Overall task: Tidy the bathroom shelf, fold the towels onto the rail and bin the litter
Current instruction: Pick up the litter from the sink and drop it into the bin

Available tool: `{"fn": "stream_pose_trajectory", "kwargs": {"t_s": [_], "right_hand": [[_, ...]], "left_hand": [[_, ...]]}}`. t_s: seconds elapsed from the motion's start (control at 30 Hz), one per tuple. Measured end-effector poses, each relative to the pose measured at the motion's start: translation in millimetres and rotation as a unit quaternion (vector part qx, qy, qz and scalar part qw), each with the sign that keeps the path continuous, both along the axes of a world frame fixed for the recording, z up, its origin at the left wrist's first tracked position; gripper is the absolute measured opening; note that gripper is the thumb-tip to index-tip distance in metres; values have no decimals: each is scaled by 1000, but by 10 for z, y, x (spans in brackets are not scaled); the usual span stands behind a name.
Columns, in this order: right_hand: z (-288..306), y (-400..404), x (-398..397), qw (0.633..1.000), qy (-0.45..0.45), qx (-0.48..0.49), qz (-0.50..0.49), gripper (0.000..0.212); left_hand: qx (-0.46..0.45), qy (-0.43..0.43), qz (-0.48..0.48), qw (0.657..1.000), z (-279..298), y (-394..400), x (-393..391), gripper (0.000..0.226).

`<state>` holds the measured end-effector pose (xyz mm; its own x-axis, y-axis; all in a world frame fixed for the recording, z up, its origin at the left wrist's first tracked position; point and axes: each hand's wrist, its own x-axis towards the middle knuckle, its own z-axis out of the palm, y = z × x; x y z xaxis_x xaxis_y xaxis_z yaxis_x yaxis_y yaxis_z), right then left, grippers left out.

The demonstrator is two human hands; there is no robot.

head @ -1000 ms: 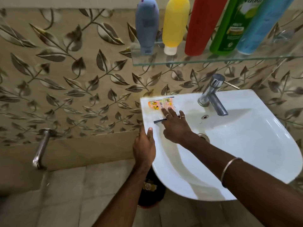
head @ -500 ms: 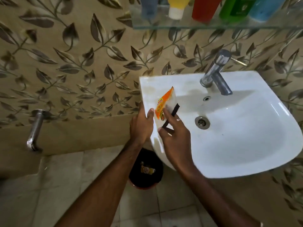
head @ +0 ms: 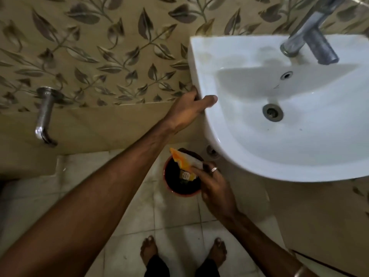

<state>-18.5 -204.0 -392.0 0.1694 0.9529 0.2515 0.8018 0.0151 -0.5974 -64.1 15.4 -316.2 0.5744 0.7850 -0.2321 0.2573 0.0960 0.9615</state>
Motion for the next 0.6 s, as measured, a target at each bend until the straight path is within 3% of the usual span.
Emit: {"fn": "stream_pose_trajectory", "kwargs": {"t_s": [0.03,0.17,0.2,0.33,0.43,0.6], "right_hand": [[-124,62,34,996,82,-34,-31,40],[-923,321,264,958,90,-258,-82,28],[-1120,387,301,954,46,-276,-107,29],[-1641,667,329,932,36,-340,-119,35],[-1948,823,317,902,52,-411,-121,39],[-2276,1010,270,891,125,-395,-186,41]], "left_hand": [[6,4,-1,1000,-8,6,-5,45],[26,13,0,1000,-26,13,-5,43],[34,16,3,999,-38,14,-7,44],[53,19,16,998,-71,-1,2,46],[70,28,13,997,-78,1,13,49],[90,32,13,995,-136,56,31,41]]}}
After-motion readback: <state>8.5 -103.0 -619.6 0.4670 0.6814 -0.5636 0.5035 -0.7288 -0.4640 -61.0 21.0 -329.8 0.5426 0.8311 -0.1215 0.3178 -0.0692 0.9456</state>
